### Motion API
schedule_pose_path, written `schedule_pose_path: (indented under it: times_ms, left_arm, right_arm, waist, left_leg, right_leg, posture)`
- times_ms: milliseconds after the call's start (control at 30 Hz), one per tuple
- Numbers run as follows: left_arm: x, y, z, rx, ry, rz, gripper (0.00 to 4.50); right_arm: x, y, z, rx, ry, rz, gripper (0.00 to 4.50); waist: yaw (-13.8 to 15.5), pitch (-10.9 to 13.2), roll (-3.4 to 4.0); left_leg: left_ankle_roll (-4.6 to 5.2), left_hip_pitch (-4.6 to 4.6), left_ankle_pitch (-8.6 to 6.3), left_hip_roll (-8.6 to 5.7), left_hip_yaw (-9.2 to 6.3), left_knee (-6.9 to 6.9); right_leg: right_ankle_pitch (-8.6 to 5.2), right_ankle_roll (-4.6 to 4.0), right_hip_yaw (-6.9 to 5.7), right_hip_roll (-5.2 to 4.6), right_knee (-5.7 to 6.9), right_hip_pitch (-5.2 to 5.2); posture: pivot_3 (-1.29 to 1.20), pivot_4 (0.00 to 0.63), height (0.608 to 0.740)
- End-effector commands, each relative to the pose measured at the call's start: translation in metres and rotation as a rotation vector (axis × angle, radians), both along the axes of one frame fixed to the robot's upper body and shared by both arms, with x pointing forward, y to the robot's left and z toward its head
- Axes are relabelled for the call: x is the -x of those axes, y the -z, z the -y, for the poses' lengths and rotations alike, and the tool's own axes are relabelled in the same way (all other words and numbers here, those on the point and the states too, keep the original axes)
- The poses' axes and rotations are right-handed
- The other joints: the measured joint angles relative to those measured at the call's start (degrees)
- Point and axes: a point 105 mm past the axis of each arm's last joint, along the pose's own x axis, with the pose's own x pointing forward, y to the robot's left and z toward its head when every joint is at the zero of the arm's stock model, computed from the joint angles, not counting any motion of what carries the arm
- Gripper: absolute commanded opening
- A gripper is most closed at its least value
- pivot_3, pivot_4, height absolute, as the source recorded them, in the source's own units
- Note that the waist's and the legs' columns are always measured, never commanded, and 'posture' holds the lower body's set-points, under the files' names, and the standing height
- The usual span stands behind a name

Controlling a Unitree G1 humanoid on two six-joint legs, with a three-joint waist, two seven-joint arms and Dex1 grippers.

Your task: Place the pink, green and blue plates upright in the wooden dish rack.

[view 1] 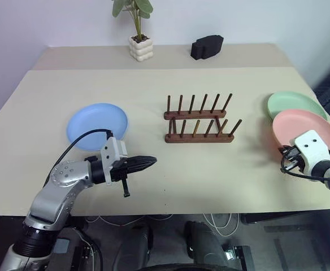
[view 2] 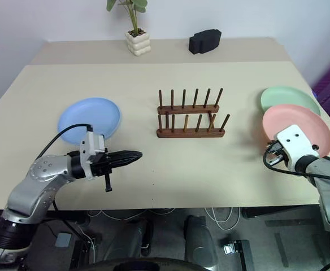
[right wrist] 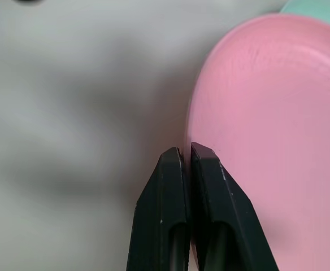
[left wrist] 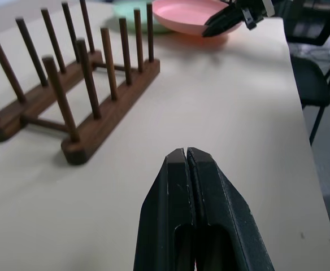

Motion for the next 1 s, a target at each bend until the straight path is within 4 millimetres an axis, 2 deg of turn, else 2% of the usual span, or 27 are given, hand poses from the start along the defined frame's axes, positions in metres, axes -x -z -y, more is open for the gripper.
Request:
schedule_pose_path:
  times_ms: [33, 133, 267, 400, 533, 633, 700, 1000]
  left_arm:
    - [-0.006, -0.005, 0.002, 0.004, -0.012, 0.034, 0.0]
    - [-0.01, -0.005, 0.001, 0.005, -0.024, 0.045, 0.0]
    - [-0.021, -0.008, 0.0, 0.006, -0.058, 0.077, 0.0]
    - [-0.026, -0.015, 0.0, 0.03, -0.087, 0.106, 0.0]
    - [-0.026, -0.016, 0.0, 0.035, -0.107, 0.12, 0.0]
    - [-0.024, -0.015, 0.0, 0.042, -0.124, 0.121, 0.0]
    - [-0.022, -0.015, -0.001, 0.045, -0.134, 0.12, 0.0]
    - [-0.02, -0.014, -0.005, 0.045, -0.164, 0.118, 0.0]
  right_arm:
    - [0.001, -0.053, -0.007, 0.103, -0.056, 0.135, 0.05]
    - [0.0, -0.078, -0.021, 0.145, -0.128, 0.213, 0.05]
    - [-0.012, -0.135, -0.074, 0.041, -0.33, 0.455, 0.05]
    - [-0.019, -0.164, -0.122, -0.207, -0.518, 0.581, 0.05]
    - [-0.023, -0.18, -0.149, -0.579, -0.646, 0.556, 0.05]
    - [-0.023, -0.185, -0.156, -0.779, -0.702, 0.507, 0.05]
    - [-0.024, -0.189, -0.154, -0.883, -0.712, 0.479, 0.05]
    - [-0.022, -0.177, -0.133, -1.108, -0.698, 0.36, 0.05]
  waist:
    - [-0.1, 0.0, 0.0]
    - [-0.12, 0.01, 0.0]
    - [-0.44, 0.05, 0.03]
    - [-0.17, 0.1, -0.15]
    - [0.11, 0.12, -0.16]
    - [0.15, 0.12, -0.16]
    - [0.13, 0.13, -0.15]
    - [-0.08, 0.12, -0.15]
  left_leg:
    - [0.0, 0.0, 0.0, 0.01, -0.01, -0.01]
    - [0.0, 0.01, 0.0, 0.04, -0.01, -0.02]
    - [0.0, 0.02, 0.0, 0.04, 0.05, 0.02]
    - [0.0, 0.01, 0.0, 0.09, -0.04, -0.02]
    - [0.0, -0.09, 0.0, 0.03, -0.11, -0.04]
    - [0.0, -0.12, 0.0, -0.01, -0.12, -0.04]
    - [0.0, -0.12, 0.0, -0.01, -0.12, -0.05]
    - [0.0, -0.1, 0.0, 0.02, -0.1, -0.07]
  right_leg:
    - [0.0, 0.0, 0.0, 0.02, 0.0, -0.01]
    - [-0.02, 0.03, -0.01, 0.05, 0.02, -0.02]
    - [-0.02, 0.08, 0.03, 0.04, 0.03, -0.04]
    - [0.02, 0.0, -0.07, 0.12, 0.02, -0.02]
    - [0.13, 0.14, -0.05, 0.02, 0.01, -0.1]
    - [0.11, 0.11, -0.05, -0.03, -0.02, -0.1]
    - [0.09, 0.07, -0.05, -0.04, -0.02, -0.12]
    - [0.05, -0.02, -0.05, -0.01, 0.02, -0.14]
  posture:
    - [0.0, 0.15, 0.73]
    - [0.0, 0.15, 0.73]
    - [0.0, 0.15, 0.73]
    - [0.0, 0.15, 0.73]
    - [0.0, 0.15, 0.73]
    - [0.0, 0.15, 0.73]
    - [0.0, 0.15, 0.73]
    - [0.0, 0.15, 0.73]
